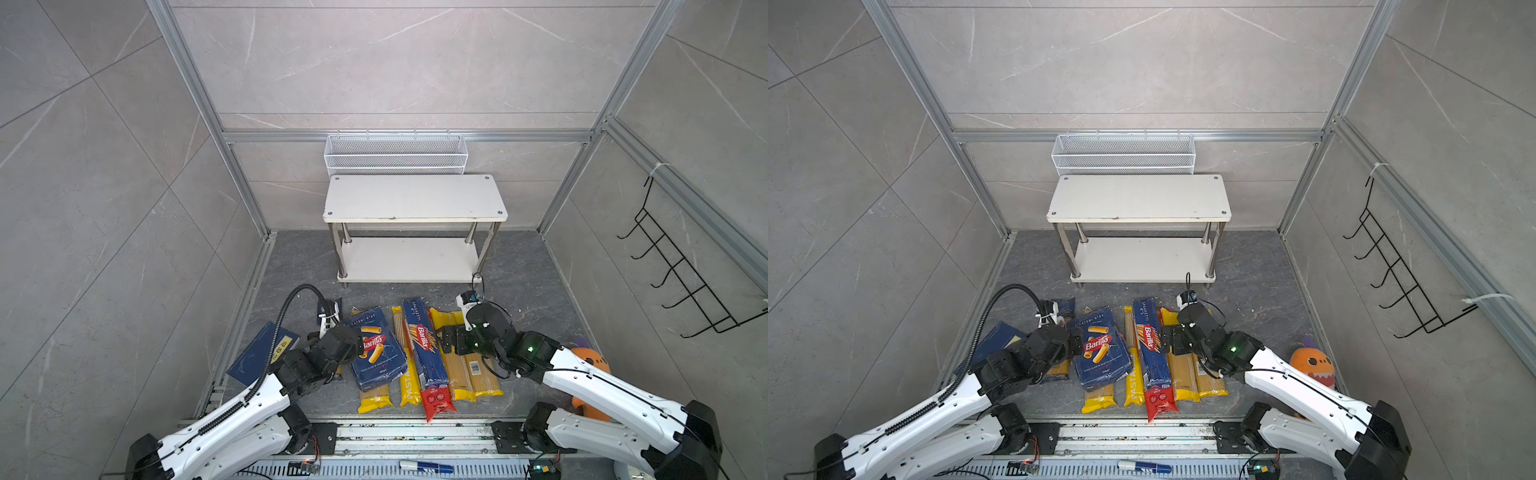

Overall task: Place and organize the pasta boxes and bags onto the shelf
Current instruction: 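Lower the right gripper onto the blue Barilla Rigatoni box and grasp it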

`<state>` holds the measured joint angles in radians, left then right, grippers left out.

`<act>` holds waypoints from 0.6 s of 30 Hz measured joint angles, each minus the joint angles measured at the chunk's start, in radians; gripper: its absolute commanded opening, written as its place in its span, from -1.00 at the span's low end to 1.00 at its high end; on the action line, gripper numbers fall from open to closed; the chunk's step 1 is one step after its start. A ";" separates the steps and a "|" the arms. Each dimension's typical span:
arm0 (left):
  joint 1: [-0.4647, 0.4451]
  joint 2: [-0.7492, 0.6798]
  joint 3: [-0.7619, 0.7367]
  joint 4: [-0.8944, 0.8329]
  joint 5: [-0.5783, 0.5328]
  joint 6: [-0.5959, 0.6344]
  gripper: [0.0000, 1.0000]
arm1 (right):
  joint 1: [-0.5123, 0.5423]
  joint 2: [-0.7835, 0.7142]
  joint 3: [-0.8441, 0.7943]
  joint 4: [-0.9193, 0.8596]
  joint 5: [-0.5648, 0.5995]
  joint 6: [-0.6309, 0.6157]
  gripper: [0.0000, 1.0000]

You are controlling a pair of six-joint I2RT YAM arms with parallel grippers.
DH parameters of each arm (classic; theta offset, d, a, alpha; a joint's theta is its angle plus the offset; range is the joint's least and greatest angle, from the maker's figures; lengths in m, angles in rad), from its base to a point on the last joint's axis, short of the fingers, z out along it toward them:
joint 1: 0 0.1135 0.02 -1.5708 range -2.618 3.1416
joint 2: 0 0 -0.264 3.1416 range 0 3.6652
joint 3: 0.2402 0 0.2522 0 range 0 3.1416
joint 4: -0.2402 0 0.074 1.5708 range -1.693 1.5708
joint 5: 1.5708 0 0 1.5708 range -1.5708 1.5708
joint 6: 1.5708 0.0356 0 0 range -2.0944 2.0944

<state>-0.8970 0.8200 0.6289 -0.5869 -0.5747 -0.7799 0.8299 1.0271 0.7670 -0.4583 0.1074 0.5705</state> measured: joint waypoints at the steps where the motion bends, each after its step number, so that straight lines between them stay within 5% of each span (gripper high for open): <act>1: -0.033 0.011 0.000 -0.020 -0.005 -0.032 0.82 | 0.022 0.007 0.001 0.011 -0.024 0.011 0.95; 11: -0.109 -0.014 -0.092 -0.072 -0.029 -0.228 0.80 | 0.260 0.221 0.056 0.162 -0.154 0.101 0.98; 18: -0.109 -0.055 -0.129 -0.079 -0.027 -0.274 0.66 | 0.303 0.359 0.085 0.241 -0.190 0.156 0.99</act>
<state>-1.0061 0.7650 0.4999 -0.6659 -0.6014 -1.0538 1.1332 1.3861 0.8524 -0.2173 -0.0826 0.7269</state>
